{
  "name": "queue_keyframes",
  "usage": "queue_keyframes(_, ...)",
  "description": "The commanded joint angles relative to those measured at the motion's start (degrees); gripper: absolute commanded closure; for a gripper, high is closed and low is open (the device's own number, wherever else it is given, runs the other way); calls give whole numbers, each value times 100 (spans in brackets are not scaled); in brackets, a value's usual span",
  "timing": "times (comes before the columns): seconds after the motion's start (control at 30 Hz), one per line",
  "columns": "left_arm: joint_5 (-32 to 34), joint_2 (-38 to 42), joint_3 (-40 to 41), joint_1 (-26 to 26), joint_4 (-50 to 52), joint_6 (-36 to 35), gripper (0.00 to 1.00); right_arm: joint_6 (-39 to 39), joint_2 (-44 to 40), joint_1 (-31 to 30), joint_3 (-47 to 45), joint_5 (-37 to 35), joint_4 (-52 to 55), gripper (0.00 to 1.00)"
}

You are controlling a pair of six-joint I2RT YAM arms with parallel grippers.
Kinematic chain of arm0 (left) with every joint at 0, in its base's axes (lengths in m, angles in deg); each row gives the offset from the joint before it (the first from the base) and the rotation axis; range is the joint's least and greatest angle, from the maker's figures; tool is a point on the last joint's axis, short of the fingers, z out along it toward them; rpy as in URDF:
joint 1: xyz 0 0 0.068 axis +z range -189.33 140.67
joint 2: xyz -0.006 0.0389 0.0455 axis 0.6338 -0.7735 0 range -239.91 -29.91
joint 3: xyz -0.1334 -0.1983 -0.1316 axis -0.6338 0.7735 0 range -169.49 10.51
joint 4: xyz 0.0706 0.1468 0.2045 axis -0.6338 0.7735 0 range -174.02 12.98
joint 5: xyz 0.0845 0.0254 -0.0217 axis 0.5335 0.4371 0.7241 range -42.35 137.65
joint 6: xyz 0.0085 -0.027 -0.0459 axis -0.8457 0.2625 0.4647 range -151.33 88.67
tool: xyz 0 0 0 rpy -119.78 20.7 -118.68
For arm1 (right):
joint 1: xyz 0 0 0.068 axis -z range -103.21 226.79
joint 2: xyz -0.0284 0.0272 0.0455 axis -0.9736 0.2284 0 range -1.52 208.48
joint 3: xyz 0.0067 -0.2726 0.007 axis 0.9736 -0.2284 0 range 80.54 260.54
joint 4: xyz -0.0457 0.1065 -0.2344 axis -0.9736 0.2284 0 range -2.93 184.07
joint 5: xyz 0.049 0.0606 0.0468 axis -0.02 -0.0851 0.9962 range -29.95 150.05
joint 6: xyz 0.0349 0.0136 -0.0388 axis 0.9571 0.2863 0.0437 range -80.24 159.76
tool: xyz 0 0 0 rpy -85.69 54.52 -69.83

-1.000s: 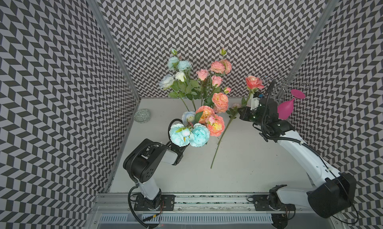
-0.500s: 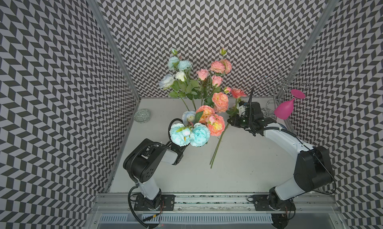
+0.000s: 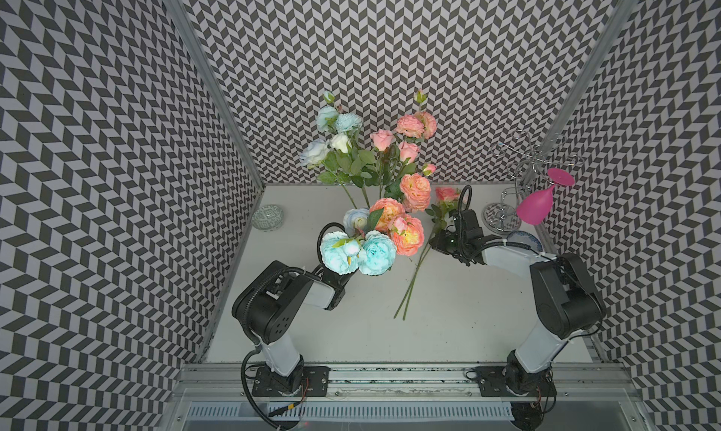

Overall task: Pick out pink flowers from the vase
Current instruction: Place the flower at the center of the board.

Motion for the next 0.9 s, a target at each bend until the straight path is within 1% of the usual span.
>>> queue_keyframes(0.0, -73, -130, 59, -26, 764, 104, 100, 103, -49, 22, -97, -491, -655, 90)
queue_keyframes(0.1, -58, -80, 71, -26, 756, 75, 100, 46, -127, 15, -97, -653, -654, 80)
queue_keyframes(0.17, -55, -78, 77, -35, 738, 75, 100, 6, -190, 17, -106, -702, -655, 70)
queue_keyframes(0.27, -92, -80, 89, -36, 720, 104, 100, -4, -393, 13, -151, -742, -634, 62)
queue_keyframes(0.4, -115, -78, 98, -44, 694, 111, 100, -185, -1072, -82, -487, -557, -1041, 61)
queue_keyframes(0.53, -141, -87, 95, -43, 694, 113, 100, -541, -2180, -341, -1241, -117, -1912, 62)
queue_keyframes(0.63, -141, -98, 89, -52, 703, 107, 100, -861, -2793, -650, -1707, 215, -2537, 63)
queue_keyframes(0.73, -150, -132, 85, -60, 694, 147, 100, -1205, -3009, -1061, -1756, 307, -2763, 64)
queue_keyframes(0.87, -167, -140, 71, -83, 707, 158, 100, -1532, -2753, -1464, -1382, 612, -2747, 65)
